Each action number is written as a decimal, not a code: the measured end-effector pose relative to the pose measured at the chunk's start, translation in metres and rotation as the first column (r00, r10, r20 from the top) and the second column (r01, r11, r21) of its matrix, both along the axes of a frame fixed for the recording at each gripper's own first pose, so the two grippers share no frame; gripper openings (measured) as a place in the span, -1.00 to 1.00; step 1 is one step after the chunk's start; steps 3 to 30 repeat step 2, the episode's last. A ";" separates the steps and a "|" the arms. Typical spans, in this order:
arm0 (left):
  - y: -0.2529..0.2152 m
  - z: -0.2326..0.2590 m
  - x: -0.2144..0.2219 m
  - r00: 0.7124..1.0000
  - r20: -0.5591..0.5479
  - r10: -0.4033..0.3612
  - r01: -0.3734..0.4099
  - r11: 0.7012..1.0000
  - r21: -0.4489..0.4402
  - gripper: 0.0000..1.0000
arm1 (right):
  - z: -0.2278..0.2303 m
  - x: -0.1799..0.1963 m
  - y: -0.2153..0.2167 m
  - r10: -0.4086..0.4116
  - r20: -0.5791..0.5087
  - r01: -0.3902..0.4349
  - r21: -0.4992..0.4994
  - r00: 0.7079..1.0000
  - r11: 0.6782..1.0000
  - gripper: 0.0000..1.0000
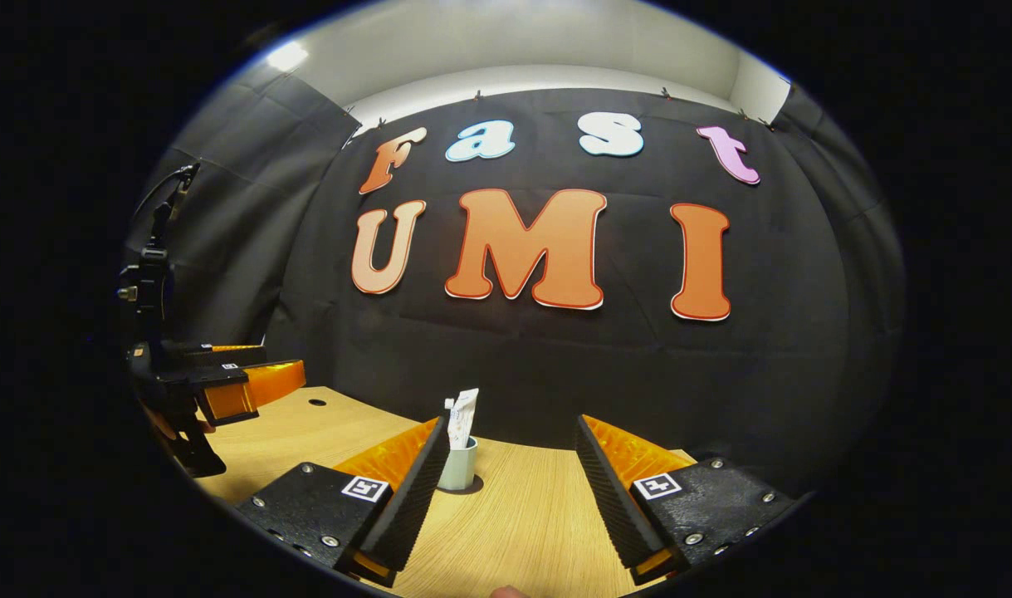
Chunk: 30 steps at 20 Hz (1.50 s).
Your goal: Put the toothbrush and toothpaste on the desktop into the cup, then pick up the cup and place it on the coaster on the desktop.
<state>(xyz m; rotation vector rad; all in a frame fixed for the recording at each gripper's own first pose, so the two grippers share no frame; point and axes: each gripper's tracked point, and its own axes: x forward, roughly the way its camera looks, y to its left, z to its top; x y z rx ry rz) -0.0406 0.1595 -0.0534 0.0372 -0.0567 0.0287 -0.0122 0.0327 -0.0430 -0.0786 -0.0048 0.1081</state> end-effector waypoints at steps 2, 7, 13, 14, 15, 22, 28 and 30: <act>-0.001 -0.003 0.000 1.000 -0.004 -0.004 0.004 1.000 -0.008 0.96 | 0.000 0.000 0.001 0.001 0.002 -0.001 0.001 1.000 1.000 0.93; -0.001 -0.003 0.000 1.000 -0.004 -0.004 0.004 1.000 -0.008 0.96 | 0.000 0.000 0.001 0.001 0.002 -0.001 0.001 1.000 1.000 0.93; -0.001 -0.003 0.000 1.000 -0.004 -0.004 0.004 1.000 -0.008 0.96 | 0.000 0.000 0.001 0.001 0.002 -0.001 0.001 1.000 1.000 0.93; -0.001 -0.003 0.000 1.000 -0.004 -0.004 0.004 1.000 -0.008 0.96 | 0.000 0.000 0.001 0.001 0.002 -0.001 0.001 1.000 1.000 0.93; -0.001 -0.003 0.000 1.000 -0.004 -0.004 0.004 1.000 -0.008 0.96 | 0.000 0.000 0.001 0.001 0.002 -0.001 0.001 1.000 1.000 0.93; -0.001 -0.003 0.000 1.000 -0.004 -0.004 0.004 1.000 -0.008 0.96 | 0.000 0.000 0.001 0.001 0.002 -0.001 0.001 1.000 1.000 0.93; -0.001 -0.003 0.000 1.000 -0.004 -0.004 0.004 1.000 -0.008 0.96 | 0.000 0.000 0.001 0.001 0.002 -0.001 0.001 1.000 1.000 0.93; -0.001 -0.003 0.000 1.000 -0.004 -0.004 0.004 1.000 -0.008 0.96 | 0.000 0.000 0.001 0.001 0.002 -0.001 0.001 1.000 1.000 0.93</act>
